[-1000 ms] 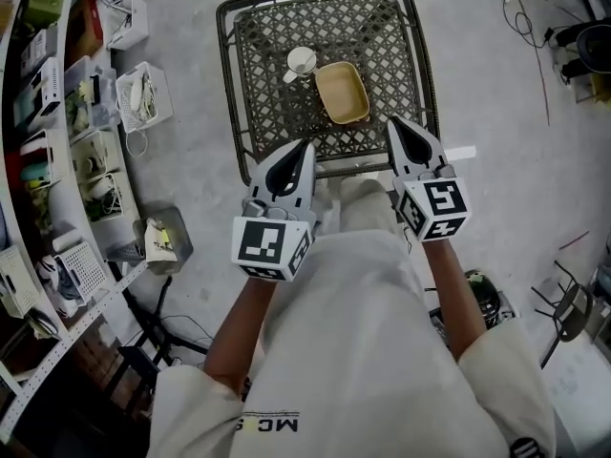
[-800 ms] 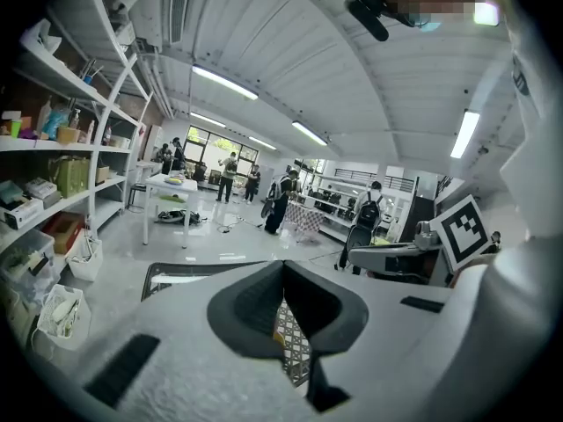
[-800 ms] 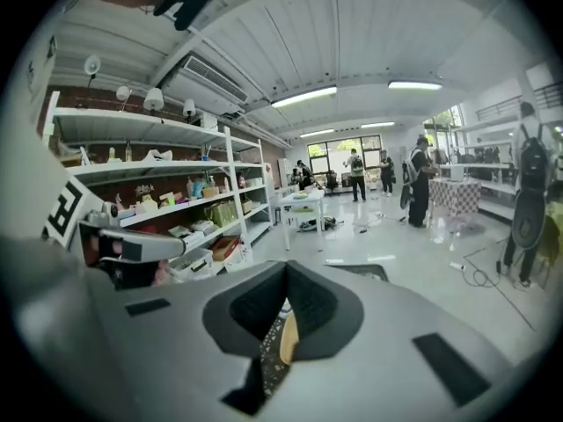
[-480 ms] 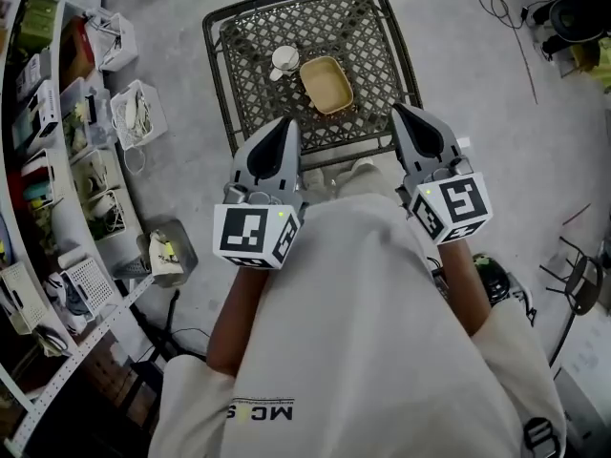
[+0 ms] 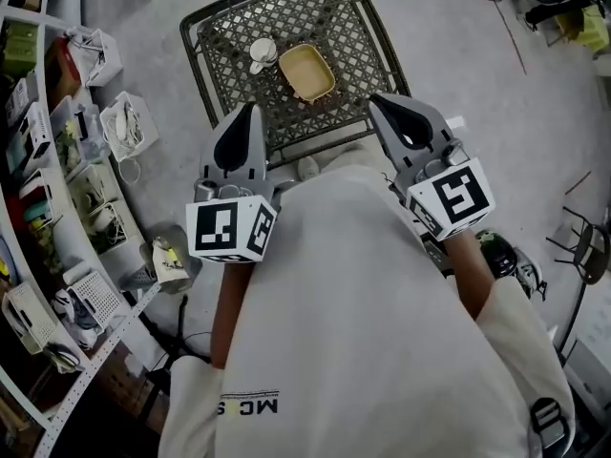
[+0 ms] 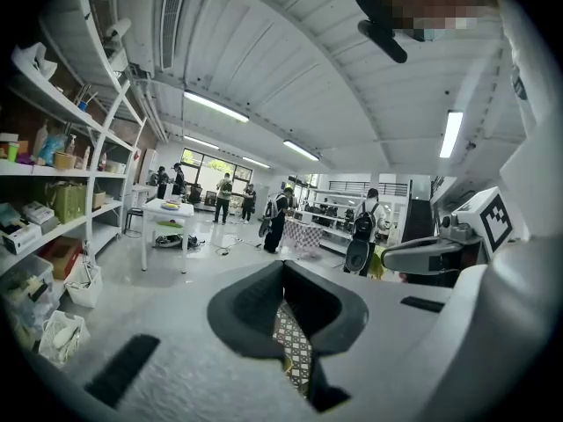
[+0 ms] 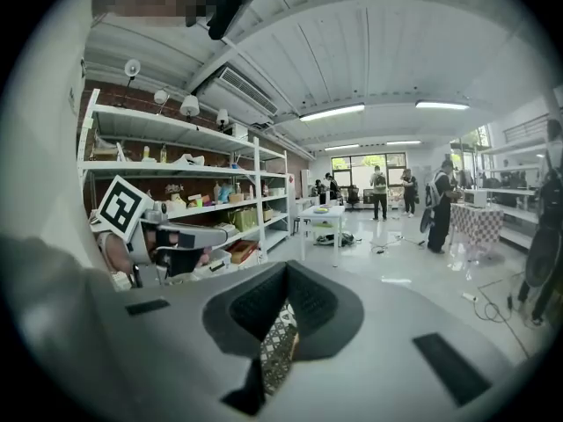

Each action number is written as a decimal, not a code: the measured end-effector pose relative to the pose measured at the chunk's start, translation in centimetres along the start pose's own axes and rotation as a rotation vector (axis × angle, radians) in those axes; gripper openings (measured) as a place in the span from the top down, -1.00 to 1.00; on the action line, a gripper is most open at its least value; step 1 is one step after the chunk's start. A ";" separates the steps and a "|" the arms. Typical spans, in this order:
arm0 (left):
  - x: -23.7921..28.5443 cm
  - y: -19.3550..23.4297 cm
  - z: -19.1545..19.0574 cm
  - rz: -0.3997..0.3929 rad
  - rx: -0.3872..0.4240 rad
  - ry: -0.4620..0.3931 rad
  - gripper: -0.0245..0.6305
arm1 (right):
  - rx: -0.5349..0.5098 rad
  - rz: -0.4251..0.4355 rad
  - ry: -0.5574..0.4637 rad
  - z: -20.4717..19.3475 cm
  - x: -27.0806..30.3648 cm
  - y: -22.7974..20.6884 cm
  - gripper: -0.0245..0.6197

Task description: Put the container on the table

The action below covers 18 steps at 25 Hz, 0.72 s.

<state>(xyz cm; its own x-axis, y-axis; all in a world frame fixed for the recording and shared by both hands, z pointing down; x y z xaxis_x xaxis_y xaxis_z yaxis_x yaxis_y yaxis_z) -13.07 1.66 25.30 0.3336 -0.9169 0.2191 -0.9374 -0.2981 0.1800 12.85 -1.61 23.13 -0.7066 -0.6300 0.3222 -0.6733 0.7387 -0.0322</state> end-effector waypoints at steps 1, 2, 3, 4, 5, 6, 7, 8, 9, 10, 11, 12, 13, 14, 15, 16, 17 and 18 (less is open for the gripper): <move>-0.1 0.2 0.1 0.003 0.001 -0.003 0.85 | -0.002 0.006 -0.004 0.1 0.2 0.2 0.87; -0.2 0.2 0.2 0.003 0.005 -0.003 0.85 | -0.003 0.014 -0.007 0.1 0.4 0.4 0.87; -0.3 0.2 0.2 0.001 0.009 -0.003 0.85 | -0.004 0.021 -0.007 0.1 0.5 0.5 0.87; -0.4 0.1 0.3 -0.002 0.013 -0.001 0.85 | -0.005 0.027 -0.005 0.0 0.6 0.6 0.87; -0.5 0.0 0.2 -0.006 0.014 0.001 0.85 | -0.005 0.032 -0.004 -0.1 0.7 0.7 0.87; -0.5 -0.2 0.1 -0.011 0.015 0.005 0.85 | -0.001 0.035 -0.004 -0.2 0.8 0.7 0.87; -0.4 -0.4 0.0 -0.017 0.015 0.009 0.85 | 0.006 0.038 -0.005 -0.3 1.0 0.7 0.87; -0.3 -0.5 -0.1 -0.023 0.014 0.013 0.85 | 0.016 0.043 -0.006 -0.4 1.3 0.6 0.87; -0.2 -0.6 -0.1 -0.028 0.014 0.015 0.85 | 0.025 0.050 -0.008 -0.3 1.5 0.7 0.87; -0.2 -0.6 0.0 -0.032 0.016 0.015 0.85 | 0.032 0.056 -0.009 -0.2 1.7 0.7 0.87; -0.3 -0.7 0.1 -0.035 0.018 0.013 0.85 | 0.034 0.060 -0.010 -0.1 1.8 0.8 0.87; -0.3 -0.7 0.3 -0.038 0.020 0.011 0.85 | 0.032 0.061 -0.012 -0.1 1.8 0.9 0.87; -0.4 -0.8 0.3 -0.041 0.021 0.009 0.85 | 0.031 0.059 -0.013 0.0 1.8 0.9 0.87; -0.4 -0.8 0.3 -0.045 0.021 0.008 0.85 | 0.032 0.056 -0.015 0.0 1.7 1.0 0.87; -0.3 -0.9 0.2 -0.049 0.020 0.010 0.85 | 0.035 0.052 -0.017 0.0 1.7 0.9 0.87; -0.3 -1.0 0.0 -0.054 0.018 0.013 0.85 | 0.039 0.049 -0.019 0.0 1.6 0.9 0.87; -0.3 -1.1 -0.1 -0.060 0.017 0.016 0.85 | 0.044 0.046 -0.021 -0.1 1.6 0.9 0.87; -0.3 -1.3 -0.2 -0.064 0.015 0.018 0.85 | 0.049 0.043 -0.022 -0.1 1.6 0.9 0.87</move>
<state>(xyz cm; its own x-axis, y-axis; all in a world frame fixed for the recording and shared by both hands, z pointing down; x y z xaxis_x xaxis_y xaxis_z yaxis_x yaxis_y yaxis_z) -11.96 2.36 25.20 0.3946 -0.8909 0.2247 -0.9154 -0.3601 0.1797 11.12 -1.95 23.68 -0.7393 -0.6035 0.2987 -0.6517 0.7529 -0.0916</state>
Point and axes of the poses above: the fingertips, and each gripper's own axes: x forward along the fingers, y to its left, z out of its top, the point moved 10 cm from there along -x, backward along the fingers, and after that the axes turned 2 degrees about y, right-handed, at the moved point
